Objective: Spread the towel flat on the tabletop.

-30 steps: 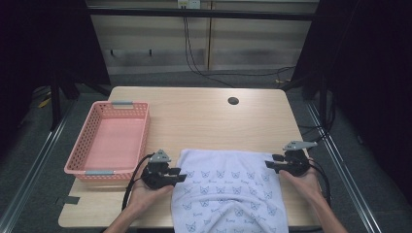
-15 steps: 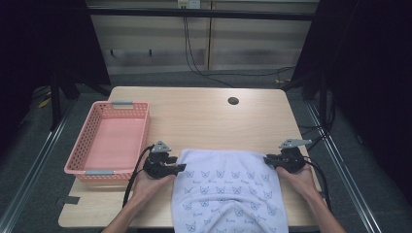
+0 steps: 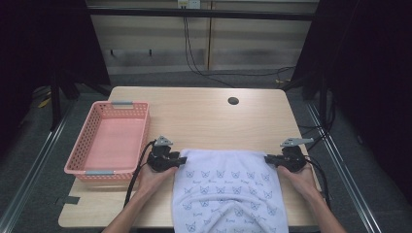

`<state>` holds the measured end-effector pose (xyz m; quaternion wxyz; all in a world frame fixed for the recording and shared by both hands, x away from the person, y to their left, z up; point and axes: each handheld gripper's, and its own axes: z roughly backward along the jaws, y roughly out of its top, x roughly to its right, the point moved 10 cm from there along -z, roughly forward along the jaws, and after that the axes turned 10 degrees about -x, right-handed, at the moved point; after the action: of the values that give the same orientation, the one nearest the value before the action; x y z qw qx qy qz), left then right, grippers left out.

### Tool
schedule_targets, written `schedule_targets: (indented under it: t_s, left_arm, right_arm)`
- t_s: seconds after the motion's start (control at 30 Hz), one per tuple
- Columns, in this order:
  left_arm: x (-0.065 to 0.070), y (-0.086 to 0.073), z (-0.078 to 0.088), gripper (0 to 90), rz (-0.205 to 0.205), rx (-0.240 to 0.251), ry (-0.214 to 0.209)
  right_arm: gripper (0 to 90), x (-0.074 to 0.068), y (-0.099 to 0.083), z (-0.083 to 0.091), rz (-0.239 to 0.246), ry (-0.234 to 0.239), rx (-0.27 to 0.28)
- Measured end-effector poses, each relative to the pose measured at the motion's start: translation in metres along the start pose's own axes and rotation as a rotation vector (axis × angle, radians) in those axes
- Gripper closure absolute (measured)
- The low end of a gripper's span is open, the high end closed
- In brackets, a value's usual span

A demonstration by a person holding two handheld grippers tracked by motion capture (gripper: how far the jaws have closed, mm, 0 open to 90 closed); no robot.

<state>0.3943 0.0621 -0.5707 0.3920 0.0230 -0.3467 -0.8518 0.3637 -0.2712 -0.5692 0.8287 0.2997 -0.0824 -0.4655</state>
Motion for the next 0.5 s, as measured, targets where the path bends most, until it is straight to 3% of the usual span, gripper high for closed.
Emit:
schedule_targets:
  t_s: [0.1, 0.17, 0.2, 0.27, 0.37, 0.5]
  left_arm:
    - [0.001, 0.000, -0.002, 71.9, -0.033, -0.013, 0.005]
    - [0.004, 0.000, -0.003, 82.4, -0.027, -0.012, -0.019]
    - [0.002, 0.001, -0.001, 85.9, -0.023, 0.005, 0.001]
    - [0.004, 0.006, 0.004, 87.0, 0.019, 0.039, -0.060]
    - [0.006, 0.015, 0.018, 87.3, 0.023, 0.081, -0.088]
    - [0.010, 0.037, 0.040, 87.3, -0.017, 0.143, -0.086]
  right_arm:
    - [86.2, 0.000, 0.002, 0.002, -0.021, 0.020, 0.010]
    - [86.5, -0.002, 0.004, 0.003, -0.027, 0.041, 0.016]
    - [86.7, -0.002, 0.006, 0.004, -0.027, 0.051, 0.024]
    - [86.9, -0.003, 0.011, 0.009, -0.036, 0.068, 0.047]
    - [87.0, -0.004, 0.021, 0.023, -0.043, 0.085, 0.104]
    - [87.0, -0.002, 0.033, 0.035, -0.052, 0.088, 0.150]
